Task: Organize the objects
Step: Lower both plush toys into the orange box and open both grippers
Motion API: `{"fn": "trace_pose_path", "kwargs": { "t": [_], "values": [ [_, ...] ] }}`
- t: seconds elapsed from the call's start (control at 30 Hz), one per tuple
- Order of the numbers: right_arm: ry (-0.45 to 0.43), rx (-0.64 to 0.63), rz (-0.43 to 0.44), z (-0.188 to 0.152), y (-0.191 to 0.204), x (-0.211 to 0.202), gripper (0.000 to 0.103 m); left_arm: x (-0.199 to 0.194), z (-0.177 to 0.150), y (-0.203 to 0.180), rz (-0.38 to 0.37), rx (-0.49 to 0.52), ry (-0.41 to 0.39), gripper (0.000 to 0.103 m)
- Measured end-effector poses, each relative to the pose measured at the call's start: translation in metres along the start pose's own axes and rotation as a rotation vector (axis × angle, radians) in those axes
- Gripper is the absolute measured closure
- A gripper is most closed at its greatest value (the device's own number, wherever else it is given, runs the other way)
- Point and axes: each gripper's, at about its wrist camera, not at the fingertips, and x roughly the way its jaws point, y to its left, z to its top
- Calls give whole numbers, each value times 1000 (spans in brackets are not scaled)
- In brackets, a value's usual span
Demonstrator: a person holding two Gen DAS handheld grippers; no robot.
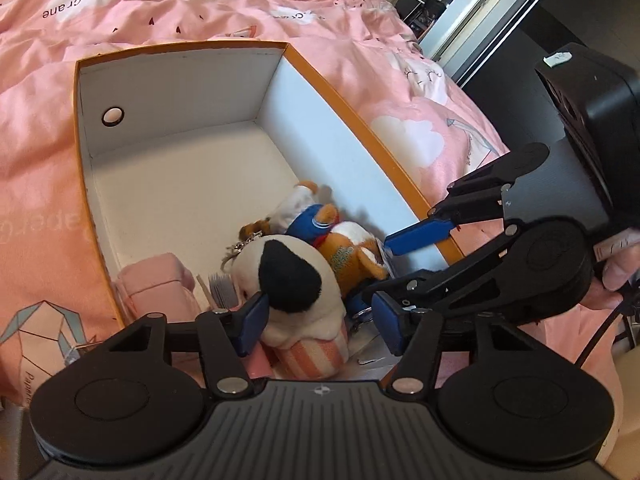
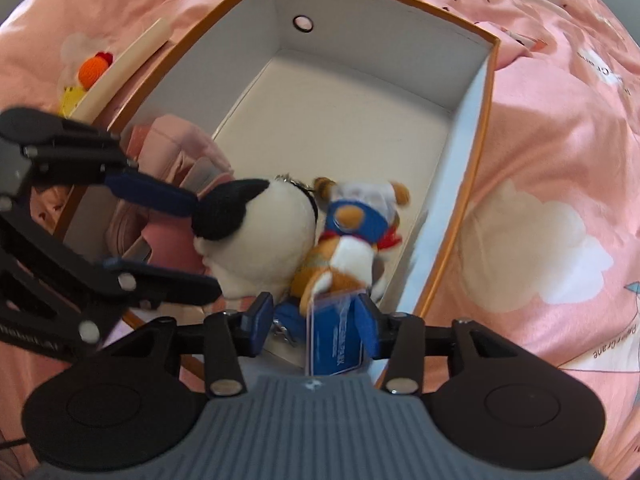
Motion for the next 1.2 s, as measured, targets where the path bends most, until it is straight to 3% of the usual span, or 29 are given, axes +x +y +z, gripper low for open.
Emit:
{"fn": "trace_pose_path", "kwargs": {
  "t": [0.37, 0.5, 0.53, 0.63, 0.73, 1.2],
  "values": [
    [-3, -232, -148, 11, 24, 15, 53, 15, 12, 4, 73, -33, -33, 43],
    [15, -284, -146, 17, 22, 27, 54, 18, 15, 4, 79, -22, -29, 52],
    [20, -286, -143, 19, 21, 29, 54, 20, 15, 4, 81, -15, -21, 58],
    [36, -270, -130, 23, 16, 31, 55, 23, 13, 4, 83, -8, -15, 64],
    [58, -246, -141, 25, 14, 31, 65, 24, 12, 3, 85, 6, -15, 67],
    [200, -91, -51, 42, 6, 11, 69, 22, 10, 6, 100, -14, -24, 68]
  ]
}}
